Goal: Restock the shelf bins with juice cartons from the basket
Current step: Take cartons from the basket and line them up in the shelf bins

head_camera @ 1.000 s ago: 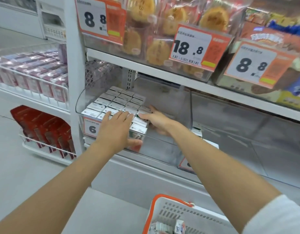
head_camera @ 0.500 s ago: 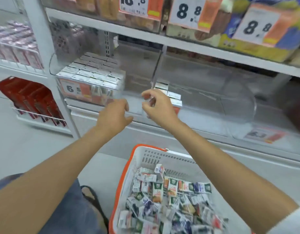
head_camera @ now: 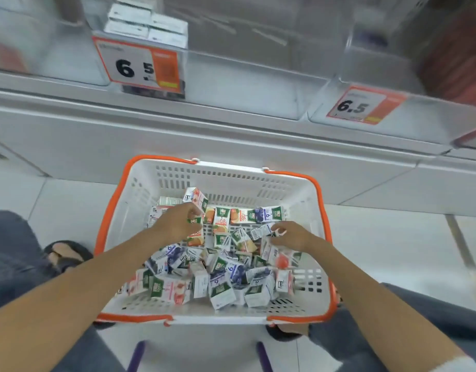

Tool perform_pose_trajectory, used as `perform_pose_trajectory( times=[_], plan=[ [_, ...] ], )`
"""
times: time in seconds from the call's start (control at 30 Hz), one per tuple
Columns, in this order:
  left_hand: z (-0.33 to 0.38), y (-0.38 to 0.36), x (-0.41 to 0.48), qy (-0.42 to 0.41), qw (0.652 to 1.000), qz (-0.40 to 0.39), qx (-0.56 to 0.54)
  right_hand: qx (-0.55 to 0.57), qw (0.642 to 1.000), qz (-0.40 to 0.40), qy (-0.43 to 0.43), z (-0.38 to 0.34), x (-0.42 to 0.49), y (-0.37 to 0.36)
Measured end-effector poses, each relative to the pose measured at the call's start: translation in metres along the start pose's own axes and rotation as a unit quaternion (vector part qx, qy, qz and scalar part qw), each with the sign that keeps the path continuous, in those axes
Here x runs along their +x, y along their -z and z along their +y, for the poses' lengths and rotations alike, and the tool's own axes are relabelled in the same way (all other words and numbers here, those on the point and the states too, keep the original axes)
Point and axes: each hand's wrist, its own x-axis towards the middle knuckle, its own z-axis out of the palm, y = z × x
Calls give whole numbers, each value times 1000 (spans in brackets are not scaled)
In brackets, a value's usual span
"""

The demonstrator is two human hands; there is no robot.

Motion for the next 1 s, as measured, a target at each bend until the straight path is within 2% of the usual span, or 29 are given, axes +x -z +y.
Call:
perform_pose_trajectory(
  times=[0.1,0.2,0.23,0.3,0.37,0.43,0.47,0.57,0.63,0.7,0.8,0.9,1.0],
  plan=[
    [2,-8,6,8,1000,-17,20,-79,991,-104,-16,14,5,-8],
    [13,-18,6,7,999,-38,9,-61,986,-152,-10,17,5,-9],
    [17,-22,6,9,999,-46,8,-67,987,-148,-2,19,4,-7],
    [27,-29,6,10,999,-50,1,-83,993,-82,33,21,2,-2],
    [37,-36,5,-2,999,-49,-22,-21,996,5,84,10,-6,3],
    [50,-40,5,-6,996,-65,-68,97,984,61,135,-13,-12,9],
    [56,-40,4,2,990,-89,-108,149,974,62,157,-27,-14,12],
    [66,-37,2,49,949,-172,-258,266,946,-29,186,-55,-12,19],
    [58,-34,2,76,938,-160,-297,261,952,-35,155,-52,-6,16],
    [44,-32,0,98,942,-136,-290,160,983,-7,91,-30,5,4],
    [24,-30,-4,141,937,-110,-299,42,998,-35,-5,2,19,-28],
    [13,-30,-6,172,920,-98,-337,43,995,85,-18,10,32,-55],
    [9,-30,-4,186,917,-78,-345,82,987,135,-41,3,37,-59]
  ],
)
